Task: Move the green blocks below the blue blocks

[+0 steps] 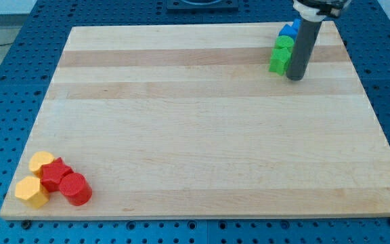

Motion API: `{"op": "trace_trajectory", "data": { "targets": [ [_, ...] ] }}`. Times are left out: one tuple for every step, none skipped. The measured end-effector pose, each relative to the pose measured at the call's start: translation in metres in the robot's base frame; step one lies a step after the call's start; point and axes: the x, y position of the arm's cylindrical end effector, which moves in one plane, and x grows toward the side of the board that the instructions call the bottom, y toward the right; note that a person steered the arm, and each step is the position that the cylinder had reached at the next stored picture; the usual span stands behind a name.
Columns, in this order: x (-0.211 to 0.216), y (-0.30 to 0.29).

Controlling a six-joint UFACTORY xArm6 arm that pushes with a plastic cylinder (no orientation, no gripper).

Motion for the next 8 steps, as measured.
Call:
{"op": "trace_trajectory", "data": {
  "targets": [
    [0.008,-0.017],
    [0.008,-0.032],
    [-0.001,-0.037],
    [-0.009,-0.03],
    [-0.016,-0.018],
    [-0.027,-0.004],
    [-0.038,0.007],
    [-0.048,0.01]
  ]
}}
